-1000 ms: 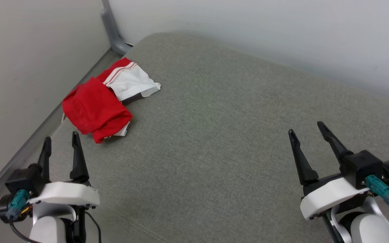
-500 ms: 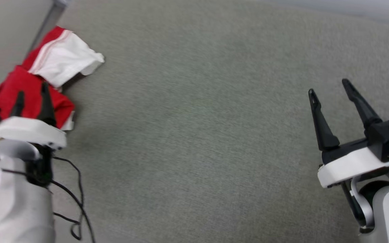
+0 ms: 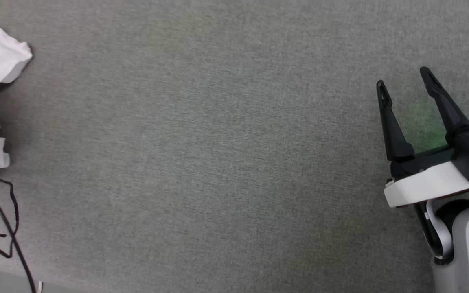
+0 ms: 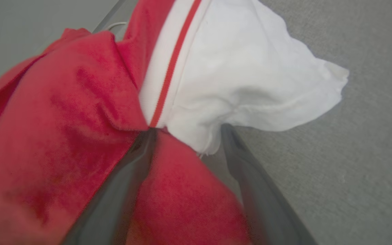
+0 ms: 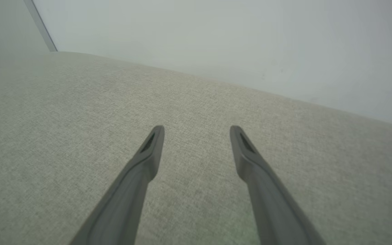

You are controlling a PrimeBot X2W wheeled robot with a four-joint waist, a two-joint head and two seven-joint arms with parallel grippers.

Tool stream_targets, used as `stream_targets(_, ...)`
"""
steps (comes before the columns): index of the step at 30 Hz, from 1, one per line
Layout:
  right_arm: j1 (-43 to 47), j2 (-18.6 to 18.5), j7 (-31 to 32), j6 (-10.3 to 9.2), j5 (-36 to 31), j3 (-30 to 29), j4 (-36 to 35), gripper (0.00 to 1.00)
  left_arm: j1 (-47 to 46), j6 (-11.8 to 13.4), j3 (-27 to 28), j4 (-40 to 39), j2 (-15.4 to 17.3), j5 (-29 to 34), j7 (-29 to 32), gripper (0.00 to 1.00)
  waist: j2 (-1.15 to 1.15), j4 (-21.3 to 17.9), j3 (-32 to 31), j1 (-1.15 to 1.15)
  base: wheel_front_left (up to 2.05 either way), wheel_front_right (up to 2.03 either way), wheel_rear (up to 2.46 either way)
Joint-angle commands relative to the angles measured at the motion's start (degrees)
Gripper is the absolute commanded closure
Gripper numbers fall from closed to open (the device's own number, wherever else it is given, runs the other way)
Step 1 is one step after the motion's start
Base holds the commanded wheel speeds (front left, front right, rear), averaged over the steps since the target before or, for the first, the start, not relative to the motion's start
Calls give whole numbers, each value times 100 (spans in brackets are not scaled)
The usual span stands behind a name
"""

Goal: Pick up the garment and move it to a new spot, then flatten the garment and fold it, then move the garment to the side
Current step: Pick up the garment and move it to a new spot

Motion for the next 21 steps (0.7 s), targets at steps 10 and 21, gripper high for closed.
stream_targets(10,-205,-61,-12,-4,-7,-8,14,0,-24,95,-20,401,149,-485,1903,25,0,-123,325,-1,0,0,0)
stream_targets(21,-73,-27,-109,-4,52,27,178,0,-82,100,151,217,388,-401,477,100,0,-94,-233,-1,0,0,0)
